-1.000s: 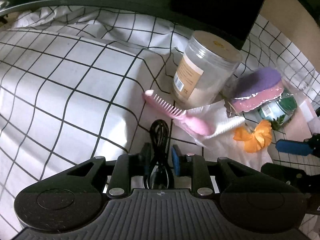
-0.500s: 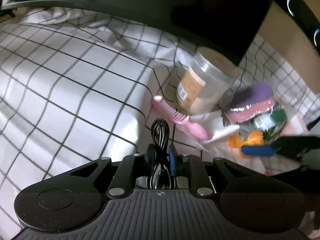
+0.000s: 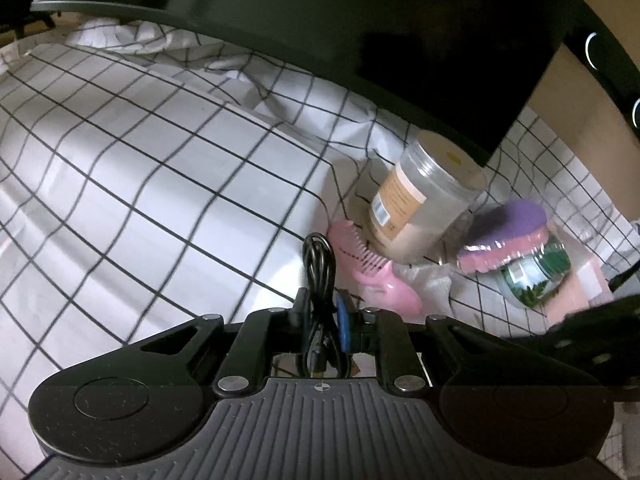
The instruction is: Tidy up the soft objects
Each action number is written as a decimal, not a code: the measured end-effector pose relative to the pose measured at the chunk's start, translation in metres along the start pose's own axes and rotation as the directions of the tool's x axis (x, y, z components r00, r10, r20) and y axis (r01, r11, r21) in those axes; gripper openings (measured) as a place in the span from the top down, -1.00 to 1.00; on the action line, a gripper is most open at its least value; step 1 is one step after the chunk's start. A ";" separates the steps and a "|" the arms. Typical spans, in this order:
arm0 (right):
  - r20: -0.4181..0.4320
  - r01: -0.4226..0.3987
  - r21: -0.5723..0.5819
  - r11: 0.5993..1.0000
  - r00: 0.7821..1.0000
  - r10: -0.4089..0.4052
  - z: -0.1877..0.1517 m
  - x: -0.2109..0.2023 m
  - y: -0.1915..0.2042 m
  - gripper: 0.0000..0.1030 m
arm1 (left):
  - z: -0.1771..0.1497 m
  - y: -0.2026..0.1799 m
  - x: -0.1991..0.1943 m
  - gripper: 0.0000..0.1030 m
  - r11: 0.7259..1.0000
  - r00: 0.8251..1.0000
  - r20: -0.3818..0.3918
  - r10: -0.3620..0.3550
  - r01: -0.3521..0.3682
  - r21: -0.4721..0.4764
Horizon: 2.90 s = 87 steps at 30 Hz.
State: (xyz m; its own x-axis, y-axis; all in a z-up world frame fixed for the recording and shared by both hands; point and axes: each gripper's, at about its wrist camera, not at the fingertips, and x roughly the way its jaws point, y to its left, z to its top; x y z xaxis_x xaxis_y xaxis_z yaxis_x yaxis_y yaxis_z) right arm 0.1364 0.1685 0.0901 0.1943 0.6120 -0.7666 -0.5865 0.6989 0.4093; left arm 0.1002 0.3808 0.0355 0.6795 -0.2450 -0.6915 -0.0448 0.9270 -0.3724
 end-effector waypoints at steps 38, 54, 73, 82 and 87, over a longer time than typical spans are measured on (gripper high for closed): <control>0.033 0.282 -0.090 0.955 0.959 -0.280 -0.075 -0.038 0.019 0.90 | -0.020 -0.007 -0.067 0.70 0.999 0.999 0.044 -0.028 0.027 0.024; 0.297 0.330 -0.057 0.942 0.907 -0.300 -0.045 -0.110 0.035 0.91 | 0.043 -0.035 -0.099 0.70 0.985 0.986 0.155 -0.056 0.029 0.169; 0.589 0.629 0.152 0.763 0.562 -0.581 -0.029 -0.293 -0.041 0.91 | 0.161 -0.217 -0.085 0.70 0.869 0.917 0.235 -0.323 0.189 0.457; 0.547 0.603 0.274 0.749 0.543 -0.637 -0.077 -0.320 -0.102 0.91 | 0.106 -0.341 0.016 0.69 0.771 0.901 -0.095 -0.422 0.412 0.485; 0.553 0.521 0.340 0.783 0.563 -0.614 -0.092 -0.319 -0.131 0.91 | 0.081 -0.368 0.082 0.65 0.815 0.877 -0.252 -0.409 0.476 0.332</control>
State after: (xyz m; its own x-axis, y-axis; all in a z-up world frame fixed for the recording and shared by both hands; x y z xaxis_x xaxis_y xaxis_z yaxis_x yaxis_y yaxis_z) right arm 0.0795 -0.1523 0.2356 0.9044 0.1202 -0.4094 -0.0912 0.9918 0.0897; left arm 0.2314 0.0426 0.1657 0.4296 -0.6659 -0.6099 0.5296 0.7329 -0.4272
